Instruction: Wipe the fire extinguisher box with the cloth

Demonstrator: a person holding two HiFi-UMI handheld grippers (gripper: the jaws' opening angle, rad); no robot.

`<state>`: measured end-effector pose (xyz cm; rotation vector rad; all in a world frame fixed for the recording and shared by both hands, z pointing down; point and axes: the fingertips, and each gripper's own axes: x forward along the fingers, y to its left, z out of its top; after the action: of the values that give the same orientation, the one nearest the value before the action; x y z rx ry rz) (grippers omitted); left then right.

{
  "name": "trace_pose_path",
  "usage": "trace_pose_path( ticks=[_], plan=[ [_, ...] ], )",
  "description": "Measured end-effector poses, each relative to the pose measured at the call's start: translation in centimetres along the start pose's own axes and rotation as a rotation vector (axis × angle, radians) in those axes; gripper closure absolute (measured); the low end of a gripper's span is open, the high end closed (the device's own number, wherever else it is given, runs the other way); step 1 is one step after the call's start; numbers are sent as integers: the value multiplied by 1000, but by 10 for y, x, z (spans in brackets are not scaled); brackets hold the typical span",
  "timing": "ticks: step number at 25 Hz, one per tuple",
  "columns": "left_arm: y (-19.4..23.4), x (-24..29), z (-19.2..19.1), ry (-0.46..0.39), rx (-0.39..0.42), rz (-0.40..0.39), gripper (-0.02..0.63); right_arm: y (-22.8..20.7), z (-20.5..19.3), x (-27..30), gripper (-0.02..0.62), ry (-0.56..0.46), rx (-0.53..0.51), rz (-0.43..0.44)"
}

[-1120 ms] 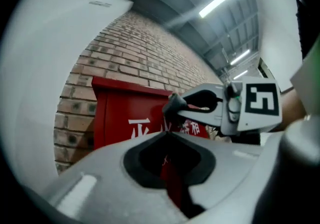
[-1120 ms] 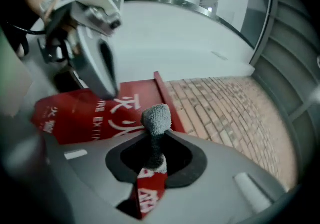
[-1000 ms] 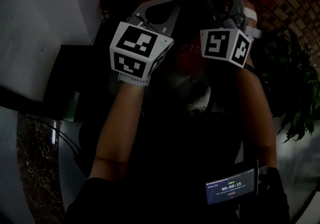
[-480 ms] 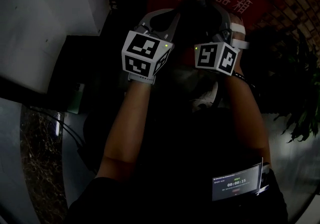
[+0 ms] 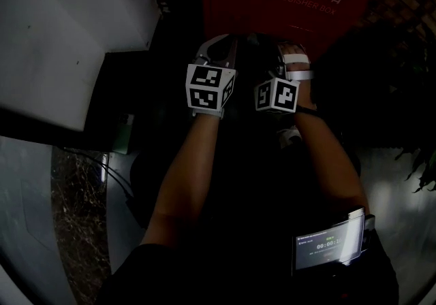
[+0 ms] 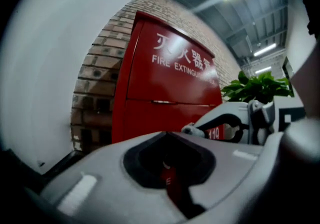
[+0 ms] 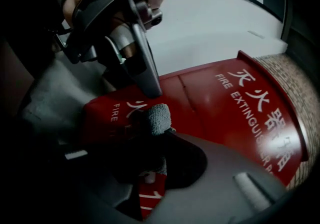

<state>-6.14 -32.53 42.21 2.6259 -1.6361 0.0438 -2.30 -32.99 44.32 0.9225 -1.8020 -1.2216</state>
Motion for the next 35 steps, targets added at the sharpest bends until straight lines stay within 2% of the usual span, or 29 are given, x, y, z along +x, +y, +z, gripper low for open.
trace_pose_path(
  ticks=[2,5,9,17,23,30,33,35],
  plan=[
    [-3,6,-25,54,29,29,603,21,-5,4,532,-5,-26,20],
    [-10,15,-59,138,63,30,603,44,-11,9,532,-19,-37,40],
    [-10,20,-86,217,6,17,603,84,-23,18,532,-4,5,115],
    [-6,22,-149,385,-68,44,603,139,-32,30,532,14,-37,213],
    [-13,26,-184,502,-43,5,603,175,-43,35,534,46,-8,333],
    [-27,31,-214,596,-52,-88,603,208,-59,38,532,91,34,451],
    [-24,29,-204,571,-60,-72,603,203,-55,36,532,90,90,472],
    [-20,24,-193,533,-80,-47,603,192,-47,34,532,83,122,458]
  ],
)
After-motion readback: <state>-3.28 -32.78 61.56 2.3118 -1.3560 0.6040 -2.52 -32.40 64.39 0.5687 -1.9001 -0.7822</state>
